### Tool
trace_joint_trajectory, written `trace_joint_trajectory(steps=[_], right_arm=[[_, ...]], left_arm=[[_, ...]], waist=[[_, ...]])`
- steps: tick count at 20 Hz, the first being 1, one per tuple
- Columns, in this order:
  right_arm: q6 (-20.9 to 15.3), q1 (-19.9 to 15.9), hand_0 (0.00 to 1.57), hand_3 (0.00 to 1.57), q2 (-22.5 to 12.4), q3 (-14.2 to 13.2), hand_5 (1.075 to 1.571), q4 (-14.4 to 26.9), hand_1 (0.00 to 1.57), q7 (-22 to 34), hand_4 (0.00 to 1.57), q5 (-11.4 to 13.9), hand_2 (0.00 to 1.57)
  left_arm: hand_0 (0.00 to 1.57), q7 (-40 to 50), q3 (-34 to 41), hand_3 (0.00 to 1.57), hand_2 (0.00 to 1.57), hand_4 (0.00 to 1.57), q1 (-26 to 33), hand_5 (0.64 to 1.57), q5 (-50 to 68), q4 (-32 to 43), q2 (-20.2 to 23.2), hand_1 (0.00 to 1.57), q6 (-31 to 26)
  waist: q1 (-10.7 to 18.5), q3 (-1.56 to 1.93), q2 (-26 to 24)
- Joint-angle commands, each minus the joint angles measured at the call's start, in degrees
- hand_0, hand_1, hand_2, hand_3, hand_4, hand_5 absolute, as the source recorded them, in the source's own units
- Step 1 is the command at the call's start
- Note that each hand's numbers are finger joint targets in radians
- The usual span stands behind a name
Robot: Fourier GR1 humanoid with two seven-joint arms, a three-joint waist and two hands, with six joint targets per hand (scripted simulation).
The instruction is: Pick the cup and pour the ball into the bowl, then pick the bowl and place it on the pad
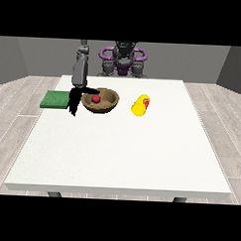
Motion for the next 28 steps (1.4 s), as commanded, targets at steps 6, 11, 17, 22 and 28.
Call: trace_joint_trajectory(steps=[6, 11, 17, 22, 28], right_arm=[[-1.05, 2.56, 1.57, 0.81, 1.46, -1.45, 1.529, 7.31, 1.57, 4.90, 0.95, -1.69, 1.57], [-2.54, 4.80, 1.57, 1.57, -2.00, 0.56, 1.571, 6.62, 1.57, 6.93, 1.00, 1.13, 1.57], [-7.50, -0.15, 1.57, 1.50, -7.45, 2.27, 1.567, 3.03, 1.57, 17.34, 1.05, 2.34, 1.57], [-8.97, -2.50, 1.57, 1.40, -7.01, 5.35, 1.563, 1.55, 1.57, 24.24, 1.11, 4.05, 1.57], [-5.04, -2.28, 1.57, 0.97, -15.27, 5.47, 1.561, 1.30, 1.57, 27.93, 1.18, 5.22, 1.57]], left_arm=[[0.00, 0.22, -0.11, 0.00, 0.00, 0.00, 0.15, 1.571, 2.14, -3.47, -0.60, 0.00, 0.45], [0.00, 2.12, 1.27, 0.00, 0.00, 0.00, -0.63, 1.571, 4.29, -1.49, 1.63, 0.00, -0.66], [0.00, 0.48, 2.48, 0.00, 0.00, 0.00, 3.90, 1.571, 3.32, 4.28, 2.03, 0.00, -1.26], [0.00, -1.57, 3.76, 0.00, 0.00, 0.00, 7.80, 1.571, 2.92, 7.53, 4.89, 0.00, -3.49], [0.00, -0.27, 4.37, 0.00, 0.00, 0.00, 9.28, 1.571, 4.76, 8.82, 6.93, 0.00, -5.36]], waist=[[2.04, 0.24, 3.01], [1.81, 0.10, 2.68], [-2.20, 0.02, -3.49], [-5.16, 0.12, -7.54], [-6.16, 0.19, -8.31]])
